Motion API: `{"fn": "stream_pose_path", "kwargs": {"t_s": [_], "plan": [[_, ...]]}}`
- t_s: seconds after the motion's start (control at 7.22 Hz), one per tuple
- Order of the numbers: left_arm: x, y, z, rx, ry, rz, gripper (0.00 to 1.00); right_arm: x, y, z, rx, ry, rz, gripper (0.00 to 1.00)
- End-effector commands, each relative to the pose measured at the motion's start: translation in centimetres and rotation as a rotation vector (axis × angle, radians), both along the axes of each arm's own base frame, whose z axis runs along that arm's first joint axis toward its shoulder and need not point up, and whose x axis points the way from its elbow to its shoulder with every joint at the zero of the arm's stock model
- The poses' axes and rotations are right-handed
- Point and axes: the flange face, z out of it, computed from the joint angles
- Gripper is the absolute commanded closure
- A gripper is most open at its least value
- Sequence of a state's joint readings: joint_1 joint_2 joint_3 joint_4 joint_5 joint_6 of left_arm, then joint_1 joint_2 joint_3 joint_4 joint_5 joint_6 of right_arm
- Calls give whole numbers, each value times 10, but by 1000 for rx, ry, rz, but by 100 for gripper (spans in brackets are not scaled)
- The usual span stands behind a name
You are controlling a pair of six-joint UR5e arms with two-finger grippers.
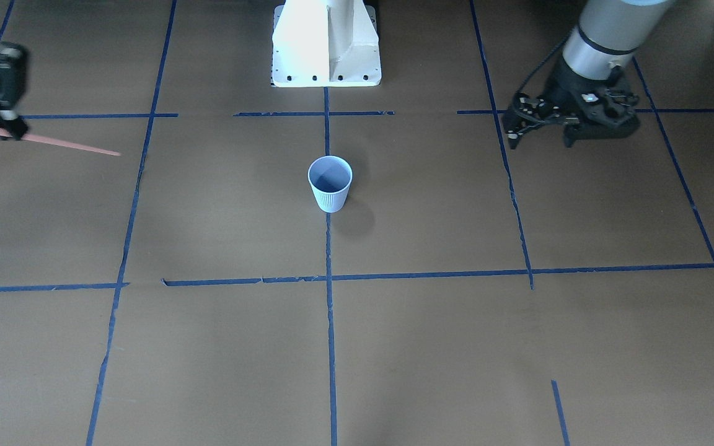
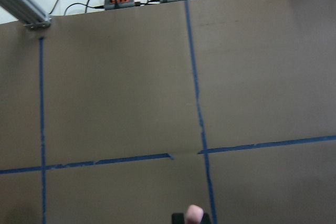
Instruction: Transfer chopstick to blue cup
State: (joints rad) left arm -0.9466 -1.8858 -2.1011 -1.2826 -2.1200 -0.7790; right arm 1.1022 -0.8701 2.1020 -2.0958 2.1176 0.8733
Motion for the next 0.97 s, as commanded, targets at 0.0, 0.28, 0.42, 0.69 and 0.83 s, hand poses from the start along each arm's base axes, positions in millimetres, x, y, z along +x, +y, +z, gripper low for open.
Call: {"fn": "stream_pose_path", "kwargs": {"t_s": [0.0, 0.28, 0.42, 0.69, 0.83], "plan": [[-59, -11, 50, 63, -64, 57, 0, -96, 36, -51, 72, -52, 44, 98], [-112, -16, 87, 111, -111, 102, 0, -145, 53, -89, 131, -55, 4, 98], [-121, -18, 97, 107, -99, 121, 0, -189, 67, -93, 177, -13, -4, 98], [-126, -21, 102, 100, -87, 128, 0, -252, 75, -85, 194, -15, 0, 98], [-128, -19, 108, 88, -90, 127, 0, -271, 83, -82, 204, 9, -3, 98]]}}
